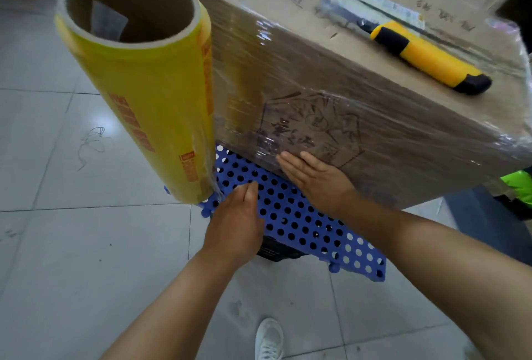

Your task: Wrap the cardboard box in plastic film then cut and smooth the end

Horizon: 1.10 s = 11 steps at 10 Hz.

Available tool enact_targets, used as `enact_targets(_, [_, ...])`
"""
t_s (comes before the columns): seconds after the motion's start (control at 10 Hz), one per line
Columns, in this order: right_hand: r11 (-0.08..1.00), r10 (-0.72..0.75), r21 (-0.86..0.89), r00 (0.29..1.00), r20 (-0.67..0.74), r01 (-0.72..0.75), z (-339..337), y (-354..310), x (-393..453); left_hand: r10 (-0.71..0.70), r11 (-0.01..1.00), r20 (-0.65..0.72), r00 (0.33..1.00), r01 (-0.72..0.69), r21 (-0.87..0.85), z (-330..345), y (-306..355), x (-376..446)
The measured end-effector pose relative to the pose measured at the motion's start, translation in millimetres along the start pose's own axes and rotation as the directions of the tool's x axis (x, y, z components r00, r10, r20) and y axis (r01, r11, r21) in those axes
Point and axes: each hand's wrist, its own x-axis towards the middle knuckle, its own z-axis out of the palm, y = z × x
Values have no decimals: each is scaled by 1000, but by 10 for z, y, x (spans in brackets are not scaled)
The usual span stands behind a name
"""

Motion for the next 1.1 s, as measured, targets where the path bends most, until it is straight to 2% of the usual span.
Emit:
enact_targets(0.2, [995, -87, -32, 994, 60, 89, 135, -261, 217, -12, 1000, -20, 1000, 13, 24, 22, 20, 66])
enact_targets(0.3, [984, -174, 43, 977, 122, 170, 156, -273, 248, -36, 999, -23, 999, 37, 37, 43, 55, 49])
enact_targets(0.4, [952, -242, 227, 958, 154, 204, 57, -190, 225, -60, 997, -21, 998, 61, 56, 20, 147, 16])
enact_targets(0.5, [853, -259, 504, 949, 180, 137, -46, -120, 122, -71, 994, -7, 997, 71, 86, -39, 286, -22])
enact_targets(0.6, [747, -195, 665, 950, 243, -17, -190, -30, -32, -35, 992, -1, 999, 35, 124, -104, 429, -72])
enact_targets(0.7, [607, -74, 781, 968, 239, -147, -411, 92, -264, -15, 986, 33, 999, 9, 166, -218, 584, -152])
enact_targets(0.8, [494, 34, 838, 969, 246, -230, -680, 298, -551, 22, 977, 47, 999, -31, 213, -403, 743, -274])
enact_targets(0.9, [452, 126, 834, 948, 291, -316, -962, 518, -895, 46, 965, 67, 997, -62, 254, -636, 917, -470])
enact_targets(1.0, [444, 273, 817, 924, 268, -368, -1249, 720, -1280, 33, 948, 53, 998, -48, 315, -940, 1139, -701])
enact_targets(1.1, [422, 335, 810, 900, 278, -408, -1489, 858, -1692, 73, 929, 33, 997, -80, 362, -1222, 1415, -980])
